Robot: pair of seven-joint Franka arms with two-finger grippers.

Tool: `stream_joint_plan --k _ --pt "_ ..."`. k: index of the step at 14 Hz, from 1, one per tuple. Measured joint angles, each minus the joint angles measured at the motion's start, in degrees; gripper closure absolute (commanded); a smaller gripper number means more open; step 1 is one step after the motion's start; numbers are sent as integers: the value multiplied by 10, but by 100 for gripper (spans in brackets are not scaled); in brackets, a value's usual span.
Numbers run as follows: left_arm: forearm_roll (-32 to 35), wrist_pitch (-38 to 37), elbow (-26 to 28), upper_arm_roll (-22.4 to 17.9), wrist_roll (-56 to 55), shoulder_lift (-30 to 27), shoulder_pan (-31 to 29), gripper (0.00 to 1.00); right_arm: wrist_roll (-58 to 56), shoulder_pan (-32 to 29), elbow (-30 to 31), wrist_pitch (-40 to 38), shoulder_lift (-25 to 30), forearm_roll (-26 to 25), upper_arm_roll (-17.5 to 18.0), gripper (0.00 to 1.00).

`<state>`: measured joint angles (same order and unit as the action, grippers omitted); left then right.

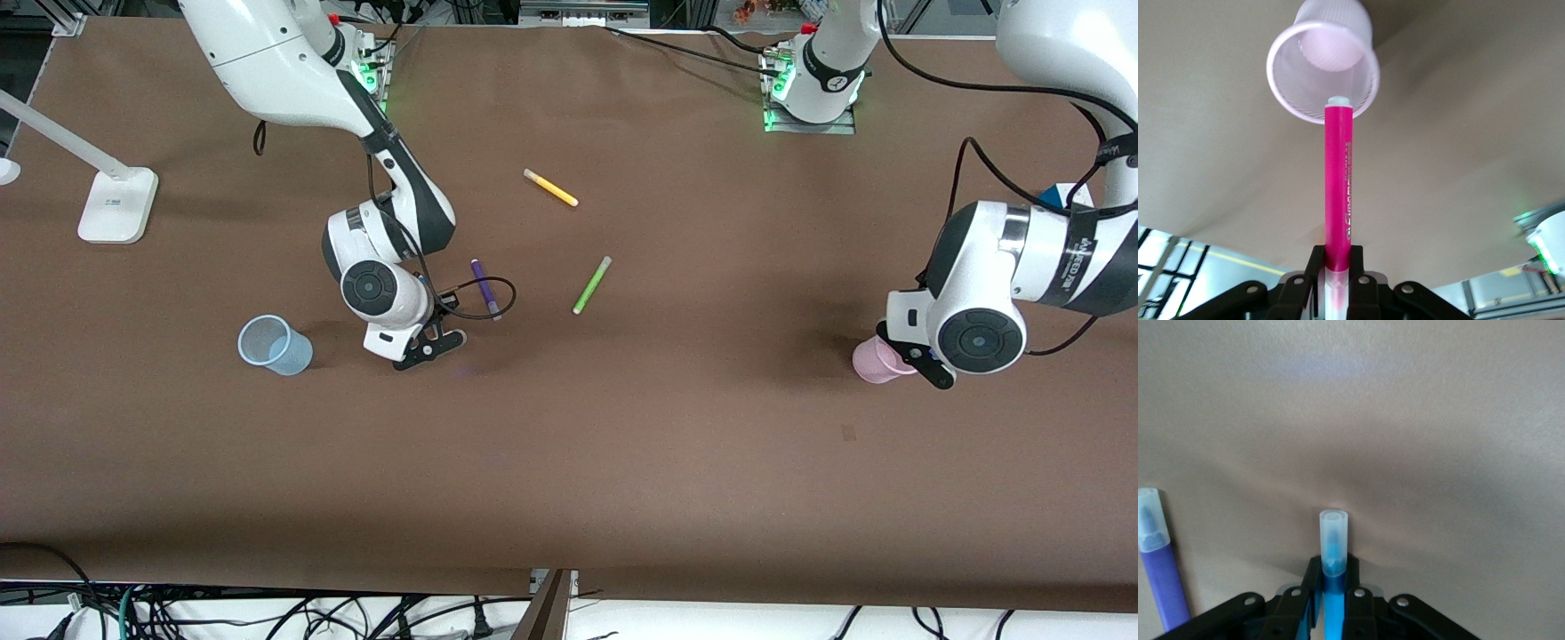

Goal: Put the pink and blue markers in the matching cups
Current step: 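Lower the pink marker into the pink cup while the right gripper lifts blue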

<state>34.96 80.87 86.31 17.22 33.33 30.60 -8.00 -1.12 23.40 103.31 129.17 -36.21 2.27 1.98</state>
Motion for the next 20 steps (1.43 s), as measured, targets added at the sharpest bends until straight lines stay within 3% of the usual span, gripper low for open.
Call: stream_joint_plan --k 4,10,11,13,20 --pt "26 0 -42 -8 22 50 0 100 -38 0 -13 0 25 -1 -13 100" --pt "55 0 -55 -9 20 95 8 97 -258 -12 -71 -104 102 6 -97 100" --pt "55 0 -55 -9 15 100 10 71 -287 -18 -73 -110 110 23 -102 100" --pt "55 0 -56 -8 5 106 18 0 -354 -34 -73 -113 117 59 -106 100" --pt "54 -2 -82 -5 -13 104 29 0 -571 -90 -74 -115 119 144 -124 100"
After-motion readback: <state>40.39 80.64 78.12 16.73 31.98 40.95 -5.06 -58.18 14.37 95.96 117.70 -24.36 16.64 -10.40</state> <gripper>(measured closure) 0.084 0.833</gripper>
